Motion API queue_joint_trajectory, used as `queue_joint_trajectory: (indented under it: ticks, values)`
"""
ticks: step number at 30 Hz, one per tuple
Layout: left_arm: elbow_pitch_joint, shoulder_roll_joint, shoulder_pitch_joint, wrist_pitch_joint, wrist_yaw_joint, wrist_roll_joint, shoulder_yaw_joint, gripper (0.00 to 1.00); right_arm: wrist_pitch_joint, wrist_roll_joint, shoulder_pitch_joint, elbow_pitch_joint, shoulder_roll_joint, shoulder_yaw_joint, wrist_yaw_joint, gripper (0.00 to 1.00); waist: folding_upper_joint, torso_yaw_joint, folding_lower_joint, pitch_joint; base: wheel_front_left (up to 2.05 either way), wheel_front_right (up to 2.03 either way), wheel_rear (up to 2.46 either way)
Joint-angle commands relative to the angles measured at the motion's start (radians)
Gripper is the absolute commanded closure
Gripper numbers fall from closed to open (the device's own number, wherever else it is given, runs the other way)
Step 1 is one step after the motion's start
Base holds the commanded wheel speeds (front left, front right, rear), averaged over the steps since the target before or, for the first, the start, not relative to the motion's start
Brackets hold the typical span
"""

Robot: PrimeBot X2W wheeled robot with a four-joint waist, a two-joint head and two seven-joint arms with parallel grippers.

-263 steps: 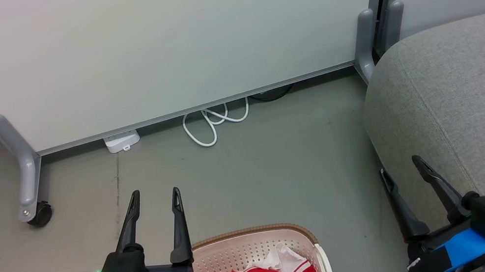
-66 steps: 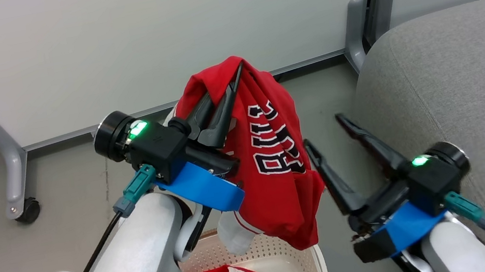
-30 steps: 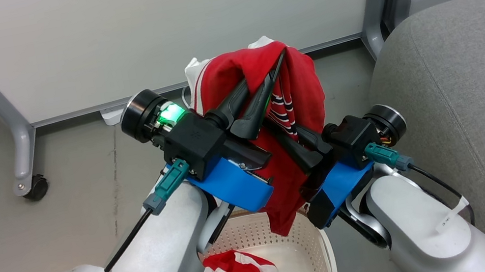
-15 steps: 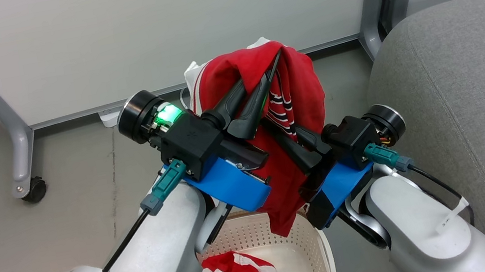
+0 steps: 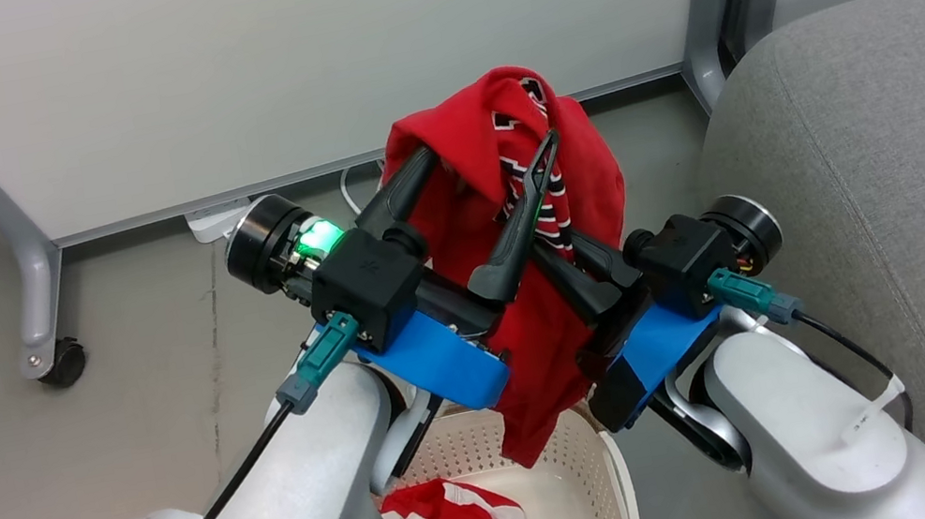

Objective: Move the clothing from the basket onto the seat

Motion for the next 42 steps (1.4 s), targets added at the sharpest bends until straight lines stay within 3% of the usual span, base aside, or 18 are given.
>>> queue_joint_trajectory:
  ticks: [1,15,42]
  values:
    - [0.005,0.008,0.013,0.0,0.005,-0.003,-0.001,0.0,-0.004,0.001,0.011,-0.01,0.001,-0.011,0.0,1.0,-0.0001,-0.001,-0.0001,0.003,0.0,0.0,0.0]
    - [-0.01,0.03,0.032,-0.003,0.023,0.001,0.0,0.0,-0.004,-0.024,0.057,-0.091,-0.011,-0.146,0.0,1.0,-0.0001,-0.055,-0.0001,0.067,0.0,0.0,0.0]
    - [0.0,0.064,-0.032,0.014,0.005,0.028,-0.077,0.0,-0.004,-0.066,0.242,-0.288,0.007,-0.394,0.001,1.0,-0.0001,-0.422,-0.0001,0.199,0.0,0.0,0.0]
